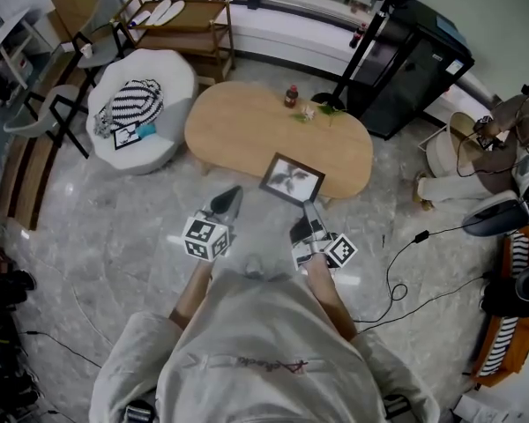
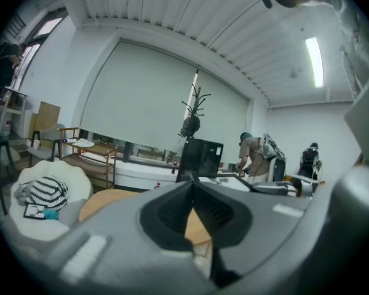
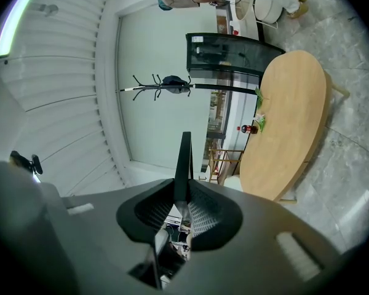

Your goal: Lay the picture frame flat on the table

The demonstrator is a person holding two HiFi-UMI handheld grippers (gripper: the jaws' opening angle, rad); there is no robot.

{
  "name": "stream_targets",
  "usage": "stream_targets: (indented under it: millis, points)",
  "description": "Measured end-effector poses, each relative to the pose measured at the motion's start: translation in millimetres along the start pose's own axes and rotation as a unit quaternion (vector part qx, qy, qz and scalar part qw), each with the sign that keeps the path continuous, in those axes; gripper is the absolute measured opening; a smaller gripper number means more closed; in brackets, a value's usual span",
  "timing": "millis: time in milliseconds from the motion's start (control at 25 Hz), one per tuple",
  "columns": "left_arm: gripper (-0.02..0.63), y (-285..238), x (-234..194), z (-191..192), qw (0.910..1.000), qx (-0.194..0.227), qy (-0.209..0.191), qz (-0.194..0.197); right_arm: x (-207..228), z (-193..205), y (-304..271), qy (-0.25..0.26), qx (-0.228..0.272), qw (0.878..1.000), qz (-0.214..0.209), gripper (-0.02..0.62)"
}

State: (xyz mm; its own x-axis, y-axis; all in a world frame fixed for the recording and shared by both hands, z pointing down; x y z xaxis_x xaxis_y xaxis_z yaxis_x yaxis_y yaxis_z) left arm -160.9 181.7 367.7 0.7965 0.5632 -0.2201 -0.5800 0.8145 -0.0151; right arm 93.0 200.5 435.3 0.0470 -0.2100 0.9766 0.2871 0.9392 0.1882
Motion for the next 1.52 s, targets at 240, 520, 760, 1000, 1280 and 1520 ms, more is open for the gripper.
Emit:
stream_targets:
  millis: [240, 520, 760, 1000, 1280, 1520]
  points:
    - [0.000, -6.8, -7.0, -1.7, 0.9999, -0.003, -0.004, 0.010, 5.6, -1.3, -5.2, 0.006, 0.009, 1.000, 0.004, 0.075]
    - [0.000, -4.1, -6.1, -1.7, 0.9999, -0.003, -0.003, 0.013, 1.0, 1.0, -3.2, 0.005, 0.013, 1.000, -0.002, 0.075]
    - [0.000, -9.1, 0.1, 3.6, 0.9999, -0.006, -0.001, 0.016, 2.9, -5.8, -0.7, -0.001, 0.019, 1.000, -0.003, 0.075]
    - [0.000, -14.6, -3.8, 11.2, 0.9999, -0.003, -0.005, 0.016, 13.5, -9.0, -4.7, 0.002, 0.018, 1.000, -0.009, 0.075]
    - [0.000, -39.3, -9.0, 11.4, 0.9998, -0.006, -0.006, 0.019, 22.4, -19.9, -20.9, -0.005, 0.020, 1.000, -0.009, 0.075]
    - [0.000, -82.5, -22.2, 8.7, 0.9997, -0.006, -0.006, 0.021, 34.2, -42.2, -55.2, -0.007, 0.020, 1.000, -0.006, 0.075]
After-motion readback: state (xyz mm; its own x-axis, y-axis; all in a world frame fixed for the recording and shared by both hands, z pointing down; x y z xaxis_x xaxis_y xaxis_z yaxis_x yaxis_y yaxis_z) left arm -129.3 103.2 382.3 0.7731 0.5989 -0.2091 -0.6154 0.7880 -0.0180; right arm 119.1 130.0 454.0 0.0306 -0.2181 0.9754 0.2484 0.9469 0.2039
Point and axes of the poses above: the fingertips, and each gripper's own axes: y backward along the fingers, x to its right, z out of its underside, the point moved 6 cm from there along y, backward along the fingers, and after that the axes turned 11 degrees about x, right-handed, at the moved point
